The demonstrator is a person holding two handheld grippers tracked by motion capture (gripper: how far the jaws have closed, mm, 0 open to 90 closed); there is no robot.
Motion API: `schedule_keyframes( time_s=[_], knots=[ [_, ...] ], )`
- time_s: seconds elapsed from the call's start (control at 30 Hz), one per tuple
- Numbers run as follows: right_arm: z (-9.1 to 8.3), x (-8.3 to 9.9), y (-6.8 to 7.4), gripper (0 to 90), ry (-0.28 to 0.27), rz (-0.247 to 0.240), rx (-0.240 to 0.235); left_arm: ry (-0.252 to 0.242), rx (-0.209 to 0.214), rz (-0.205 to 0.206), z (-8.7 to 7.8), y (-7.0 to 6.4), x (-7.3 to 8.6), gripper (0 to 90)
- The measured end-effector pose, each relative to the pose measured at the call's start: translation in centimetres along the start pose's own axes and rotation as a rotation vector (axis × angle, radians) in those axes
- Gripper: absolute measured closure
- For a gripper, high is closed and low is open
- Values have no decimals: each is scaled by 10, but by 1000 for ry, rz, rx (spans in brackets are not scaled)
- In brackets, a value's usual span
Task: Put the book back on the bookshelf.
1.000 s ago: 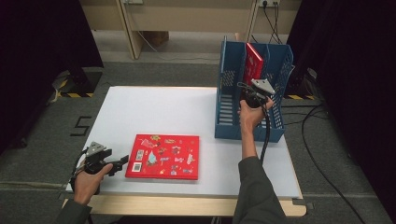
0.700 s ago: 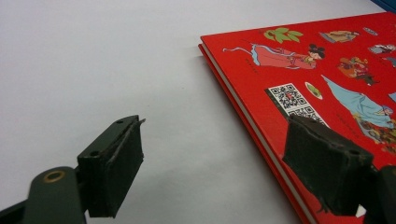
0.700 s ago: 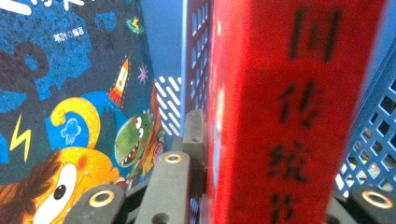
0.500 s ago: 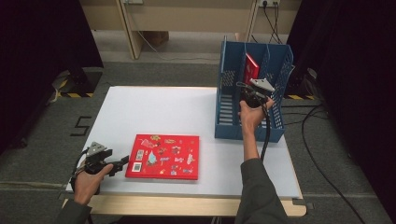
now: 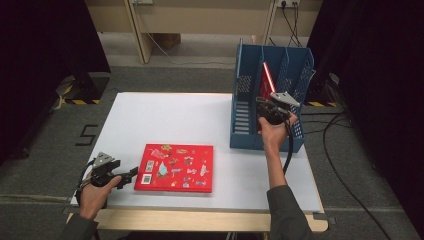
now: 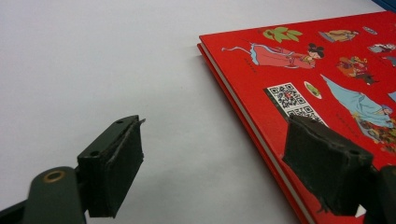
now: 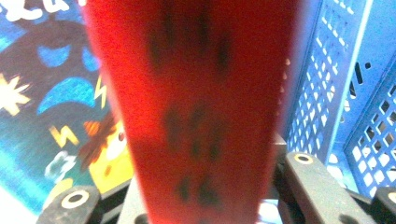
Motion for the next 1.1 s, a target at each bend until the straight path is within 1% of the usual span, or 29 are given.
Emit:
schedule_keyframes(
  time_s=[0.1,0.2,0.27,0.3,0.33,0.5,0.57,0.6,0.67,0.7,0.73,0.8,0.93,1.03,1.1],
  knots=[
    [-7,4,3,629,-3,-1,-24,0,1,-1,0,-1,0,189],
    [-15,8,6,629,-1,-21,-46,2,0,0,0,-1,1,190],
    [-22,9,8,616,-7,-15,-72,1,3,-2,0,-1,0,189],
    [-24,10,10,604,0,-10,-79,0,3,-4,0,-1,0,189],
    [-28,11,12,601,-4,-15,-89,1,3,-5,0,-1,0,190],
    [-45,20,18,610,16,-62,-112,1,1,-7,0,0,0,190],
    [-48,25,16,607,27,-69,-110,-1,0,-8,0,0,0,190],
    [-48,25,15,630,13,-64,-109,-3,2,-11,0,0,0,189],
    [-46,26,14,684,16,-60,-121,-2,4,-15,0,1,0,189],
    [-45,27,13,680,18,-70,-120,-1,7,-19,0,1,0,190],
    [-43,27,13,678,21,-75,-123,-3,14,-29,0,0,-1,190],
    [-38,24,13,673,24,-81,-125,-3,22,-35,0,-1,-1,189],
    [-23,19,10,671,27,-72,-111,-5,27,-30,-1,-3,-1,190],
    [-12,14,7,668,34,-83,-98,-1,27,-25,-1,-2,0,189],
    [-4,11,7,668,36,-74,-93,-4,28,-25,-1,-2,-1,189]
  ],
)
Point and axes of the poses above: each handheld gripper's, and its own axes: z roughly forward along the jaws, x roughly out of its underside, y roughly to its left, the point moved 10 cm from there along z, roughly forward along the jaws, and after that the axes turned 14 degrees about -x, right-handed, at the moved point
